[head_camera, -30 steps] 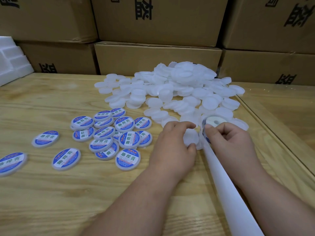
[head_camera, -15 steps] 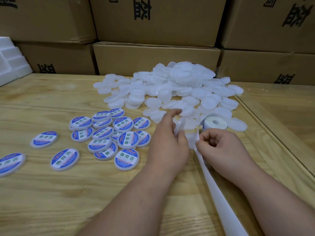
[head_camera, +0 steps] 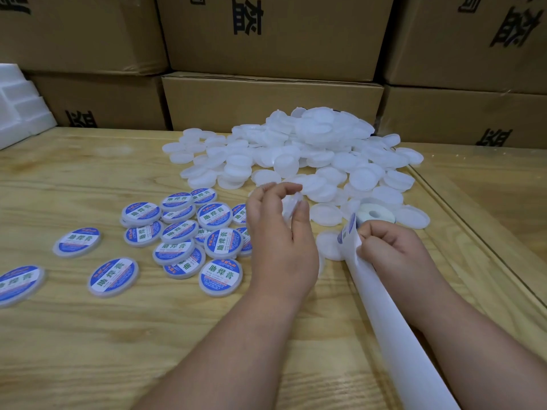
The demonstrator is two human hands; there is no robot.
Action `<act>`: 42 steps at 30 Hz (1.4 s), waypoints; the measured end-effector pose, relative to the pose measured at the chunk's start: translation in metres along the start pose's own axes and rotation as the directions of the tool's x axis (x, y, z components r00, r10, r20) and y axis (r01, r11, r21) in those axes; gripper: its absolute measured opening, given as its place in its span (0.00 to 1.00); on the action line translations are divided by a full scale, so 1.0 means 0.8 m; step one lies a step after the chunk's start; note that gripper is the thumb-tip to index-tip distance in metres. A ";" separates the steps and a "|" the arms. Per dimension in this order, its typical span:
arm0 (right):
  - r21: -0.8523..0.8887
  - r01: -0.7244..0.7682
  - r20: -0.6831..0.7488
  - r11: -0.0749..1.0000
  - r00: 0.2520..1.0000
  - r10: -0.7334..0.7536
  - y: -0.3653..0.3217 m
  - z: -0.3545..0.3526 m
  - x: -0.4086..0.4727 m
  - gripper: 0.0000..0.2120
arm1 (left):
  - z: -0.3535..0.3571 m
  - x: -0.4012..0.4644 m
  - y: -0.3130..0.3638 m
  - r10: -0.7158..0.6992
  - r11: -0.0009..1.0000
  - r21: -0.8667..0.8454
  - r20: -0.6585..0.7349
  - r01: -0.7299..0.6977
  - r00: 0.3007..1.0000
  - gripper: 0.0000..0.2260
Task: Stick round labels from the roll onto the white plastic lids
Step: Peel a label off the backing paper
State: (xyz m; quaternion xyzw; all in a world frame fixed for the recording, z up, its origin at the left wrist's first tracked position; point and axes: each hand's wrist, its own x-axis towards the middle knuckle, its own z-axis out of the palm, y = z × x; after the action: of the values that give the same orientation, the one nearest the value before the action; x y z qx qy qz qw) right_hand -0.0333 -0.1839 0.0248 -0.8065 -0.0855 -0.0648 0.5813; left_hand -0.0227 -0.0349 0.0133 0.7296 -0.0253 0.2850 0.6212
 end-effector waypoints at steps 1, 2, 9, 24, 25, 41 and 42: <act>0.004 0.009 0.003 1.000 1.000 -0.009 0.000 0.001 0.000 0.08 | 0.000 0.000 0.000 -0.006 0.999 -0.035 0.028 0.007 1.000 0.12; 0.009 0.013 0.003 1.000 1.000 -0.013 0.000 0.001 0.000 0.08 | 0.000 -0.001 -0.002 -0.019 0.998 -0.062 0.063 0.023 0.998 0.12; 0.059 0.031 0.001 0.998 1.000 -0.031 0.001 0.003 0.003 0.10 | 0.003 0.000 -0.004 -0.047 0.998 -0.036 0.156 0.053 0.987 0.15; 0.214 0.021 0.012 0.977 1.000 -0.024 0.008 0.004 0.004 0.10 | 0.006 -0.004 -0.002 -0.107 0.989 -0.055 0.367 0.137 0.924 0.09; 0.197 0.013 0.001 0.980 1.000 -0.014 0.008 0.003 0.004 0.10 | 0.006 -0.004 -0.002 -0.104 0.988 -0.069 0.369 0.139 0.924 0.10; 0.114 -0.131 0.094 0.985 0.988 0.120 0.004 -0.002 0.005 0.09 | 0.006 -0.001 -0.005 -0.144 0.986 -0.038 0.316 0.164 0.938 0.12; 0.109 -0.137 0.082 0.985 0.988 0.128 0.005 -0.002 0.005 0.09 | 0.005 -0.001 -0.005 -0.146 0.986 -0.027 0.317 0.163 0.937 0.12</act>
State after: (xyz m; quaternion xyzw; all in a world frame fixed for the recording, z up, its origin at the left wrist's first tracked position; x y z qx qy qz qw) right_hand -0.0289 -0.1865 0.0226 -0.7777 -0.0567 0.0091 0.6260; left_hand -0.0200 -0.0383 0.0094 0.7486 -0.0738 0.1149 0.6488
